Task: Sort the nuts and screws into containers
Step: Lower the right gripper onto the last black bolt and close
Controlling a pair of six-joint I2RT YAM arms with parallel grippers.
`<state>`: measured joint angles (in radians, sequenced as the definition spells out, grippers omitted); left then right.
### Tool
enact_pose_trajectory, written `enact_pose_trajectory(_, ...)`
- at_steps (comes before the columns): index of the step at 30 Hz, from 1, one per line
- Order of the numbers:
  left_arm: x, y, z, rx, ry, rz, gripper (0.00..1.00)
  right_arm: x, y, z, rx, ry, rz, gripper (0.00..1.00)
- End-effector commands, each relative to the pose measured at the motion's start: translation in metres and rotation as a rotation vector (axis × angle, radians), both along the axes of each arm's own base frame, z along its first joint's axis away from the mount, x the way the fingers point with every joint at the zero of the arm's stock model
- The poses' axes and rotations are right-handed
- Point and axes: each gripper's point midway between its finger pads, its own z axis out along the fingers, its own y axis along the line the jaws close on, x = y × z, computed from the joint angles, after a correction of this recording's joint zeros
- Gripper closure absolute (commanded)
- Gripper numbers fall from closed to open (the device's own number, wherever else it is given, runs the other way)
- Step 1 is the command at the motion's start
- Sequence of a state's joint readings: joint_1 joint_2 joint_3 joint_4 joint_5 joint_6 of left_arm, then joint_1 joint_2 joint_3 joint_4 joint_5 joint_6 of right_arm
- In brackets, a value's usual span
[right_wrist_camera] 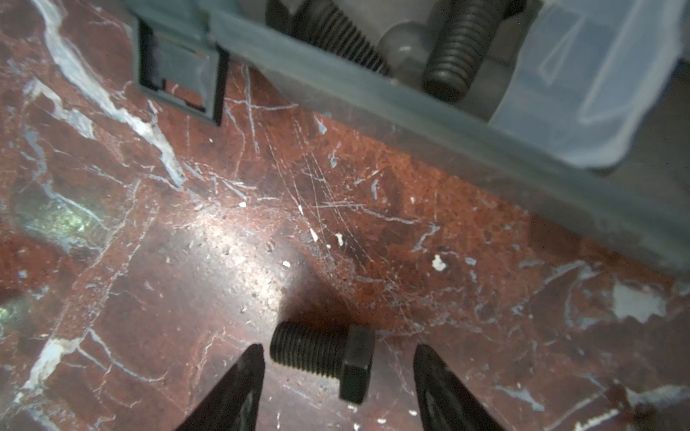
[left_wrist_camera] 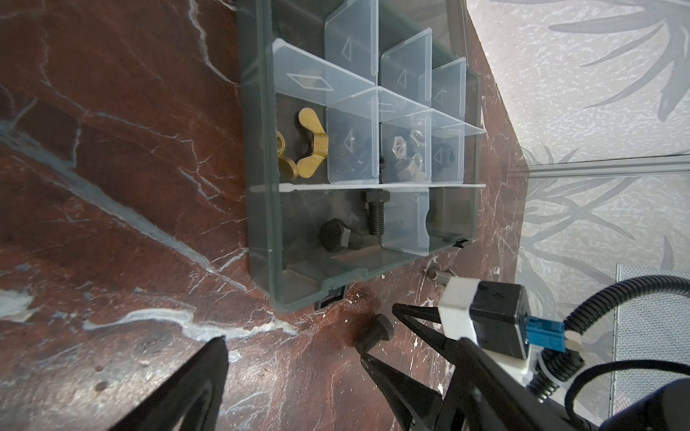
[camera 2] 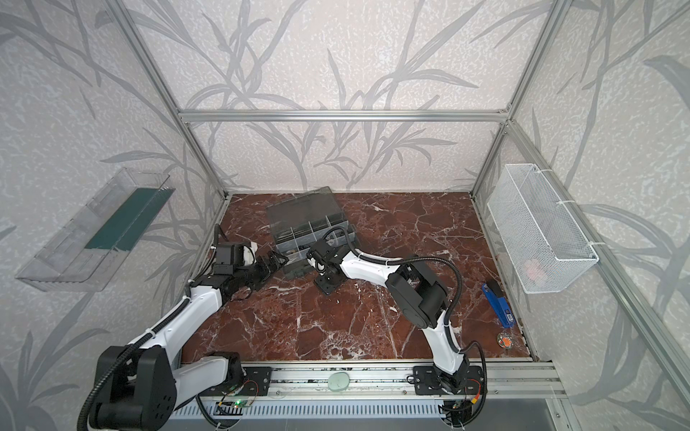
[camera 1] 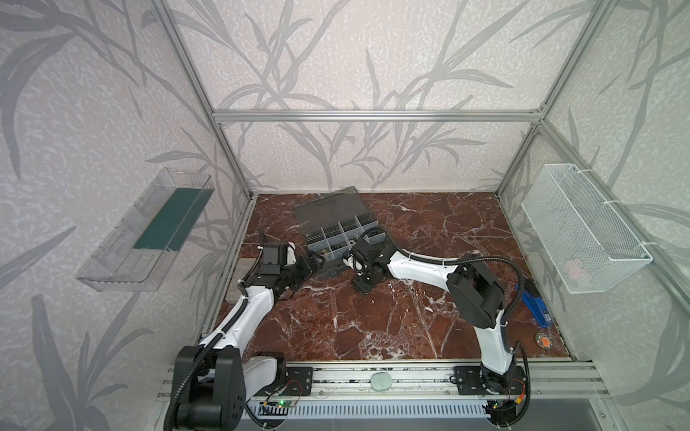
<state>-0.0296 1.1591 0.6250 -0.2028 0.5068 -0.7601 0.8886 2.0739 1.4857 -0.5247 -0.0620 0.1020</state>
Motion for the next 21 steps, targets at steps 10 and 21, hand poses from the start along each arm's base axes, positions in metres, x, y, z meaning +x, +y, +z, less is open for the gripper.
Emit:
enact_pose_trajectory(10, -0.0036, 0.0026, -0.0071, 0.008, 0.02, 0.002, 0.07, -0.0023, 0.0004, -0.0074, -0.014, 0.022, -0.066, 0.35)
enact_pose_trajectory(21, -0.0045, 0.0022, -0.0095, 0.007, 0.021, 0.0, 0.07, -0.0062, 0.0027, -0.01, -0.018, 0.029, -0.064, 0.36)
